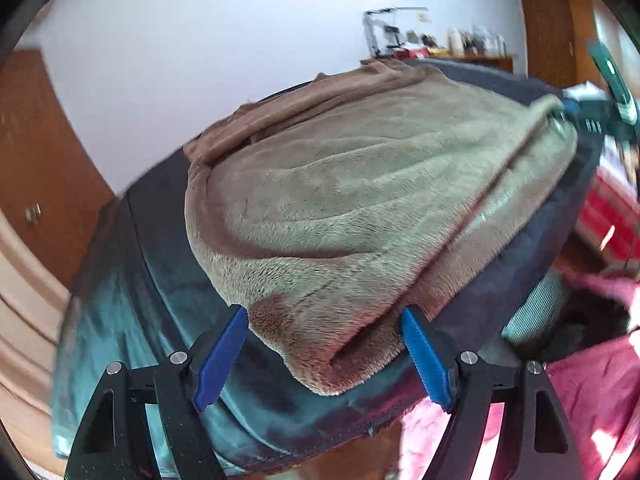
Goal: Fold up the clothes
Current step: 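Hold the hem with the right gripper while the left gripper grasps the hem beside it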
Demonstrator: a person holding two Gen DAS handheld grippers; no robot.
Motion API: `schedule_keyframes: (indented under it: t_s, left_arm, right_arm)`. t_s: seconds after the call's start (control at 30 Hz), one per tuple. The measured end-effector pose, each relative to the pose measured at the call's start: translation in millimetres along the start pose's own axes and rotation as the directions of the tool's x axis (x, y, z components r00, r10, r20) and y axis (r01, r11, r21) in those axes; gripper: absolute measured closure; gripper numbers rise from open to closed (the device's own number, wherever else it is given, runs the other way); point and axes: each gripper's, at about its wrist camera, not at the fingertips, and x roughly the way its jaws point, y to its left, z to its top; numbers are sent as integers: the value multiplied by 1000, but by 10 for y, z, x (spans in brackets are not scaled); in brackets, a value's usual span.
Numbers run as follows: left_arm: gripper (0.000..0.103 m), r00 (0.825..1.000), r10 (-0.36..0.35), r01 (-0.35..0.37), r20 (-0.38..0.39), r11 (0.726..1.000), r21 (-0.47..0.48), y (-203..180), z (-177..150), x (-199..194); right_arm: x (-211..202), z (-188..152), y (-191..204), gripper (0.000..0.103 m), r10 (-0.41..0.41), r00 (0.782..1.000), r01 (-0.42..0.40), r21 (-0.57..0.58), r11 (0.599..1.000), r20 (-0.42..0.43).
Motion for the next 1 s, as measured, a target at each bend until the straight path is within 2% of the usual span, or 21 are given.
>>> schedule_keyframes:
  t_s: [0.07,0.13,0.23,0.27,0.3,0.33,0.4,0.47,0.57,0.7,1.0]
  left_arm:
    - [22,1000,-13,15,19,992,-126,204,17,-18]
    - [23,998,-36,49,53,966,-256,422,29,-54]
    - [23,997,-46,65,69,953,-296,495,44,-53]
    - [28,996,-49,69,74,949,-308,516,49,-52]
    - [39,996,-52,74,79,945,-319,536,54,-51]
    - [45,995,-54,79,84,941,-330,557,59,-50]
    - [61,996,-41,58,73,967,-249,398,80,-50]
    - [68,998,-22,31,53,984,-175,256,103,-26]
    - [75,1000,-10,12,19,993,-115,140,46,10]
    - [75,1000,-1,-1,-14,992,-130,169,-6,67]
    - [75,1000,1,-4,-13,977,-213,251,-13,161]
  right_arm:
    - [-8,-4,-11,92,-3,1000,3,6,1000,3]
    - [-18,-4,-20,92,-6,1000,6,8,1000,5]
    - [-29,2,-14,91,-14,1000,14,4,1000,9]
    - [-34,4,-14,91,-16,1000,16,3,1000,10]
    - [-38,6,-16,91,-17,1000,17,4,1000,12]
    - [-44,9,-19,91,-19,1000,19,4,1000,14]
    - [-77,25,-35,88,-30,999,30,2,1000,24]
    - [-120,45,-81,84,-45,998,45,10,999,36]
    - [-94,16,-137,84,-49,999,49,26,998,21]
    - [1,-83,-107,84,-48,999,49,19,999,-11]
    - [54,-171,13,81,-75,997,74,-56,996,-25]
